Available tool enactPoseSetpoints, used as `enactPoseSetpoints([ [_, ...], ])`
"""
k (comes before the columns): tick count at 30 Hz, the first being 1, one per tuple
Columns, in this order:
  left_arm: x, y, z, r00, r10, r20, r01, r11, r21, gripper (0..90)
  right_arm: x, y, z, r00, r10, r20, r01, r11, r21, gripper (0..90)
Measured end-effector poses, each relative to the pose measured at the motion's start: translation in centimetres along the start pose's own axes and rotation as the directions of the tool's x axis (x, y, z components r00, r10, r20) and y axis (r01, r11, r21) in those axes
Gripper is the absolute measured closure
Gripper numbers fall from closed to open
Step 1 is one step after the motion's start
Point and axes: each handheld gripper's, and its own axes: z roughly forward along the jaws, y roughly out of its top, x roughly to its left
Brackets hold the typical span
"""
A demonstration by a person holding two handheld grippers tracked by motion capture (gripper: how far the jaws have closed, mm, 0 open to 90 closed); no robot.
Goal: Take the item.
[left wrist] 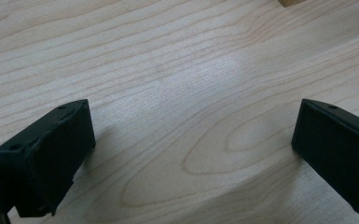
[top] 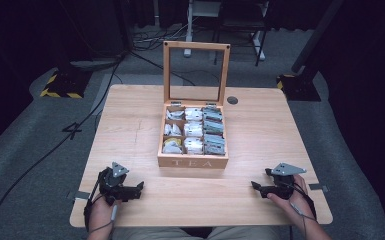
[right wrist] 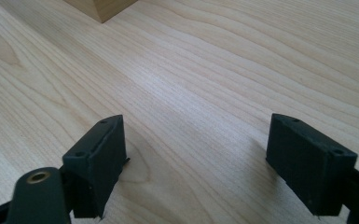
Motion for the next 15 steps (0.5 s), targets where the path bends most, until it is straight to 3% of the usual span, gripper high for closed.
enactPoseSetpoints([
  [15, 0.06, 0.09, 0.09, 0.9999, 0.006, 0.011, -0.006, 1.0, 0.001, 0.0, 0.0, 0.07, 0.07, 0.9999, -0.007, -0.011, 0.007, 1.0, -0.001, 20.3],
])
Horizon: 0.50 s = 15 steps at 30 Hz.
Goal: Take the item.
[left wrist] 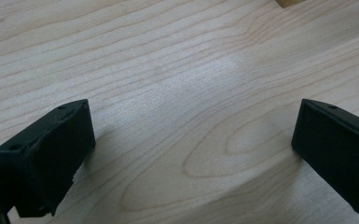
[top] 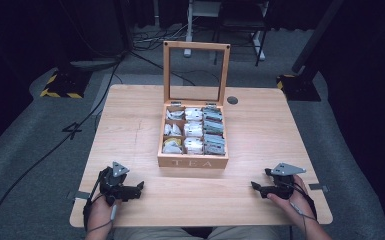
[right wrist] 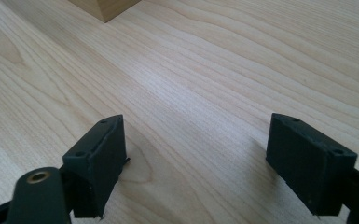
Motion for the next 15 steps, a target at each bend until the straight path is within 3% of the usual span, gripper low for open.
enactPoseSetpoints([
  [2, 0.0, 0.0, 0.0, 1.0, 0.0, 0.0, 0.0, 1.0, 0.0, 0.0, -0.1, 0.0, 0.0, 1.0, -0.006, -0.006, 0.006, 1.0, -0.001, 21.6],
  [4, 0.0, 0.0, 0.0, 1.0, -0.001, 0.0, 0.001, 1.0, -0.001, 0.0, -0.2, 0.0, 0.0, 0.9999, -0.002, -0.012, 0.002, 1.0, -0.015, 31.0],
  [9, 0.0, 0.0, 0.0, 1.0, -0.002, 0.0, 0.002, 1.0, -0.001, 0.0, -0.6, 0.1, -0.1, 0.9982, 0.031, -0.052, -0.033, 0.999, -0.031, 32.2],
  [15, 0.0, 0.0, 0.0, 1.0, 0.0, 0.0, 0.0, 1.0, 0.0, 0.0, -0.4, 1.8, -1.3, 0.9967, 0.012, -0.081, -0.016, 0.998, -0.053, 36.3],
])
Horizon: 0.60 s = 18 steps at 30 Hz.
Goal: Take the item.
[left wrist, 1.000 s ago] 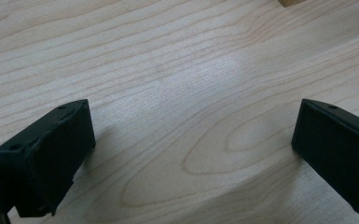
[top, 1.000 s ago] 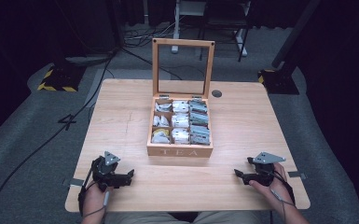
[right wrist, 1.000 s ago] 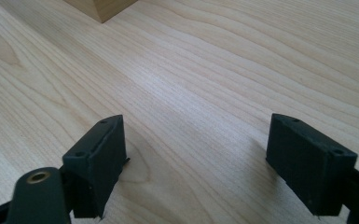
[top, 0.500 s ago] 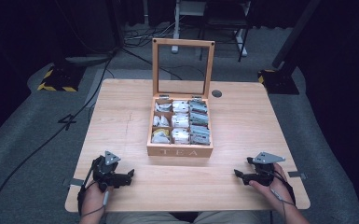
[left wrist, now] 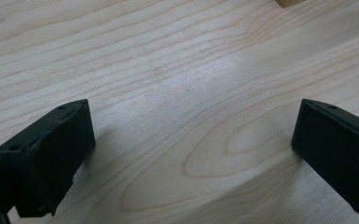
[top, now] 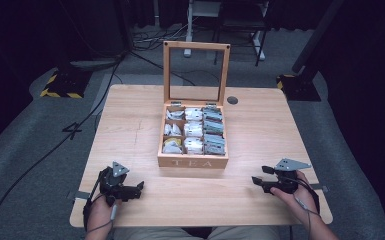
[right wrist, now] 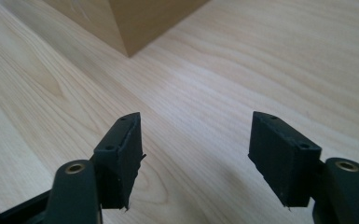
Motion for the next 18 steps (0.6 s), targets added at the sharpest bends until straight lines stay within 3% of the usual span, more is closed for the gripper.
enactPoseSetpoints([
  [8, 0.0, 0.0, 0.0, 1.0, -0.001, 0.0, 0.001, 1.0, 0.0, 0.0, -0.1, 2.5, -0.4, 0.9991, -0.003, -0.042, 0.002, 1.0, -0.012, 38.8],
  [18, -0.3, -0.2, -0.1, 0.9995, -0.022, -0.023, 0.022, 0.9998, -0.003, 0.0, 0.1, 6.9, -0.5, 0.994, -0.065, -0.088, 0.063, 0.998, -0.024, 41.2],
])
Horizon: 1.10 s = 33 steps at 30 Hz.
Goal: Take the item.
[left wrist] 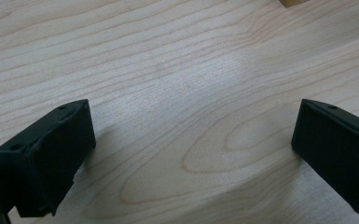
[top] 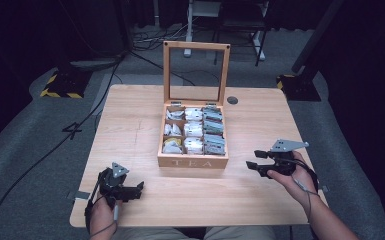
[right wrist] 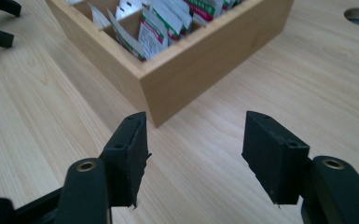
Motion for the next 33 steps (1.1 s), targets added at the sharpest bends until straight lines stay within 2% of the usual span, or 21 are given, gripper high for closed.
enactPoseSetpoints([
  [5, -0.4, -0.3, -0.2, 0.9993, -0.029, -0.024, 0.029, 0.9996, -0.001, 0.0, 0.0, 2.3, 0.5, 0.9994, -0.021, -0.028, 0.021, 1.0, -0.006, 41.6],
  [14, -0.4, -0.3, -0.3, 0.9992, -0.032, -0.024, 0.032, 0.9995, -0.001, 0.0, 0.2, 5.6, 1.3, 0.997, -0.044, -0.064, 0.042, 0.999, -0.019, 42.5],
  [23, -0.1, -0.1, -0.1, 1.0, -0.009, -0.005, 0.009, 1.0, 0.0, 0.0, 0.8, 9.3, 3.0, 0.994, -0.059, -0.092, 0.058, 0.998, -0.009, 44.8],
  [33, 0.1, 0.0, 0.0, 0.9999, 0.009, 0.01, -0.009, 1.0, 0.0, 0.0, 2.0, 11.7, 5.5, 0.9908, -0.076, -0.112, 0.08, 0.996, 0.034, 48.9],
])
